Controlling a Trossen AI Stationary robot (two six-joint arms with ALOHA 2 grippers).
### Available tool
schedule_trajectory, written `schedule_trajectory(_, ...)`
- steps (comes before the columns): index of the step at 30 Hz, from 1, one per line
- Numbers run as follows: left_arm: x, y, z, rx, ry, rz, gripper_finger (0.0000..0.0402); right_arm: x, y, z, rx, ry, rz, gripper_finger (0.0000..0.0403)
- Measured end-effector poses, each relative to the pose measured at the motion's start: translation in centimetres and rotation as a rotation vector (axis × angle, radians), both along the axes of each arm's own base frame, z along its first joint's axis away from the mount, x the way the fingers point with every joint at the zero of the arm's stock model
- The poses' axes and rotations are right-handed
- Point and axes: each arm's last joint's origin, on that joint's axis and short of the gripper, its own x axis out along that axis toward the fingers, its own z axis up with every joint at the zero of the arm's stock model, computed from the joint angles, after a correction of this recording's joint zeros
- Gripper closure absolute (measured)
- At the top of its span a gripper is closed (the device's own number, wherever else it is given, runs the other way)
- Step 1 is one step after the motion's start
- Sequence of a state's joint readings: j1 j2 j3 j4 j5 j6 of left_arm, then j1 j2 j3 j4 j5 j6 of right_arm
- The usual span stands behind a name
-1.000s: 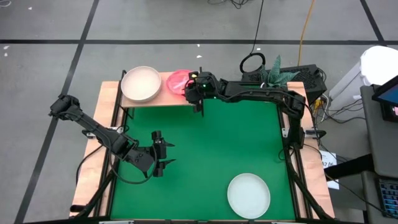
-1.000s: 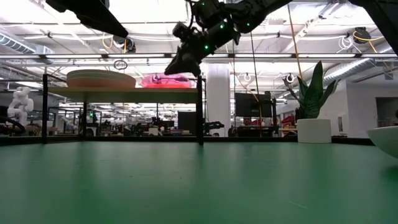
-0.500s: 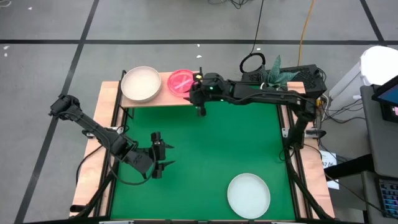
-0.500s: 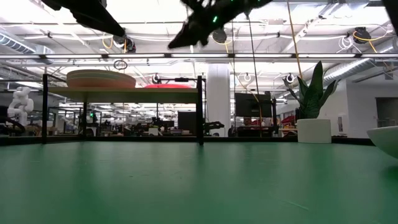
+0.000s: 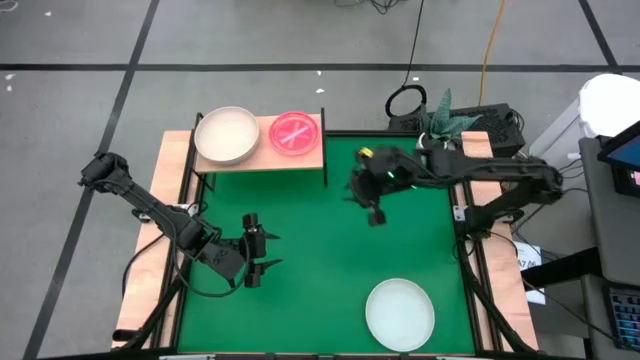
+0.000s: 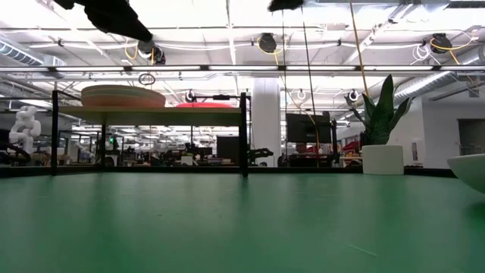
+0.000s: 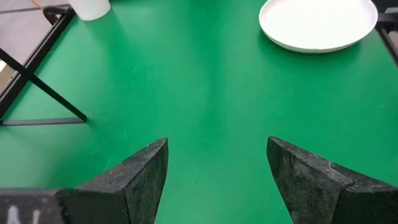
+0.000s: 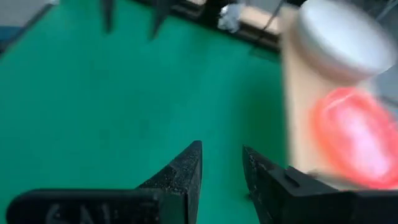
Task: Place and stack plates onto a shelf
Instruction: Stack the gray plate on top of the brown plate on the shelf
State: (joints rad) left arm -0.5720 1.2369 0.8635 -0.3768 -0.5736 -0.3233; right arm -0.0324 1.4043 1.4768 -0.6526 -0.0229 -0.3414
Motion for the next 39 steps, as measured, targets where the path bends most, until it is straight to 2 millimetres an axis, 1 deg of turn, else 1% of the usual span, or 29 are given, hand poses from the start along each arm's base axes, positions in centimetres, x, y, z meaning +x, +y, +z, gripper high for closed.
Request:
schedule_trajectory(6,0.2,-0.1,0.2,-0.014,-0.027,-0.001,0.0124,-5.8,4.0,-2.5,0.134,0.064,0.041,0.0303)
schedule_trajectory(10,0.2,0.0,0.2,-0.005,-0.028,-0.004,0.0124,-9.5,6.6,-3.3,0.209,0.078,0.06,0.0303)
schedule_trajectory(13,0.3,0.1,0.3,-0.003,-0.029,0.0,0.0124,-11.5,8.5,-4.4,0.241,0.132,0.087,0.0303)
schedule_trajectory(15,0.3,0.1,0.3,-0.002,-0.031,0.0,0.0124,-12.4,9.8,-5.4,0.252,0.197,0.111,0.0303)
schedule_trajectory(18,0.3,0.1,0.3,0.002,-0.031,-0.003,0.0124,-13.4,11.8,-7.3,0.253,0.3,0.153,0.0303)
schedule_trajectory(22,0.3,0.1,0.3,0.019,-0.028,-0.015,0.0124,-14.2,14.4,-9.7,0.197,0.417,0.228,0.0303)
schedule_trajectory(26,0.4,0.2,0.3,0.024,-0.027,-0.011,0.0124,-14.3,16.2,-11.2,0.149,0.479,0.27,0.0303)
schedule_trajectory(29,0.5,0.2,0.1,0.023,-0.025,-0.009,0.0124,-14.4,17.6,-12.2,0.092,0.508,0.338,0.0303)
schedule_trajectory(34,1.5,-0.4,-0.8,0.024,-0.023,-0.009,0.0124,-14.8,19.5,-13.7,0.057,0.566,0.395,0.0303)
schedule_trajectory(39,3.0,-1.4,-2.7,0.026,-0.008,-0.018,0.0124,-15.4,21.7,-14.9,0.091,0.603,0.449,0.0303)
